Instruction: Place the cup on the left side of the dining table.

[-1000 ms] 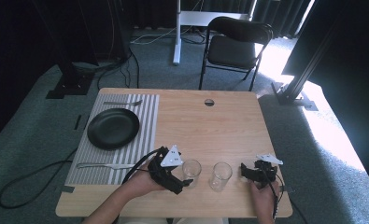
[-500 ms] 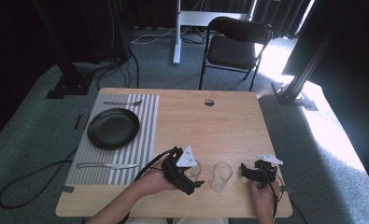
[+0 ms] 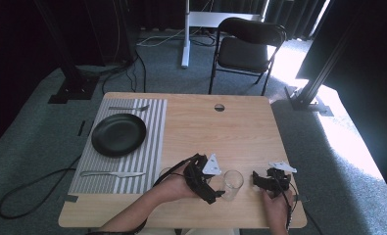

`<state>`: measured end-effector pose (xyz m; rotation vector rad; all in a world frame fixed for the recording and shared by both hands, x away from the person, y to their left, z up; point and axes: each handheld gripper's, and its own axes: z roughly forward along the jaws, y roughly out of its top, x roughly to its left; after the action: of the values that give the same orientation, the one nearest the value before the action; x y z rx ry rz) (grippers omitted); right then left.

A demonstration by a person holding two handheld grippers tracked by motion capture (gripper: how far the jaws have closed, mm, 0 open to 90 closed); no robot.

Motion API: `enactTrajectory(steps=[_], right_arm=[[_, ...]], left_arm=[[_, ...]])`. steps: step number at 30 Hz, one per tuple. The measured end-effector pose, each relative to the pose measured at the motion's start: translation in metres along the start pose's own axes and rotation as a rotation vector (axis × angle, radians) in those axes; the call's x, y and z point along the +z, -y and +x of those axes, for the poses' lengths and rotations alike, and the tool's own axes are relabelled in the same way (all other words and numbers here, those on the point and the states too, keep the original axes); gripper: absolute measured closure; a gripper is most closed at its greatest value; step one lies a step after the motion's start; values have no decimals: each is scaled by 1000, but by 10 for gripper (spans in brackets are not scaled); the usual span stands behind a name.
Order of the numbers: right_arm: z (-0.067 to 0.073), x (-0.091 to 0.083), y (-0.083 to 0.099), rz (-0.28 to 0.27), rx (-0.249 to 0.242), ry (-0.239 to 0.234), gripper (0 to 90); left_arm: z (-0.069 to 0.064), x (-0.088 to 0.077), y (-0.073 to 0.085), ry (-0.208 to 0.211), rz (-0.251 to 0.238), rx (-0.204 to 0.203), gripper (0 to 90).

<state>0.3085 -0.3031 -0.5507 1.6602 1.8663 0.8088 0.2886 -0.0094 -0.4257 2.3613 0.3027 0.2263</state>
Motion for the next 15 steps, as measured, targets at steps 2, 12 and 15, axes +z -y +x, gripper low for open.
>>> enactTrajectory(steps=[2,12,15], right_arm=[[0,0,0,0,0,0,119],[0,0,0,0,-1,0,120],[0,0,0,0,-1,-1,120]], left_arm=[[-1,3,-3,7,4,3,47],[-4,22,-13,21,41,11,47],[-5,27,-17,26,62,22,47]])
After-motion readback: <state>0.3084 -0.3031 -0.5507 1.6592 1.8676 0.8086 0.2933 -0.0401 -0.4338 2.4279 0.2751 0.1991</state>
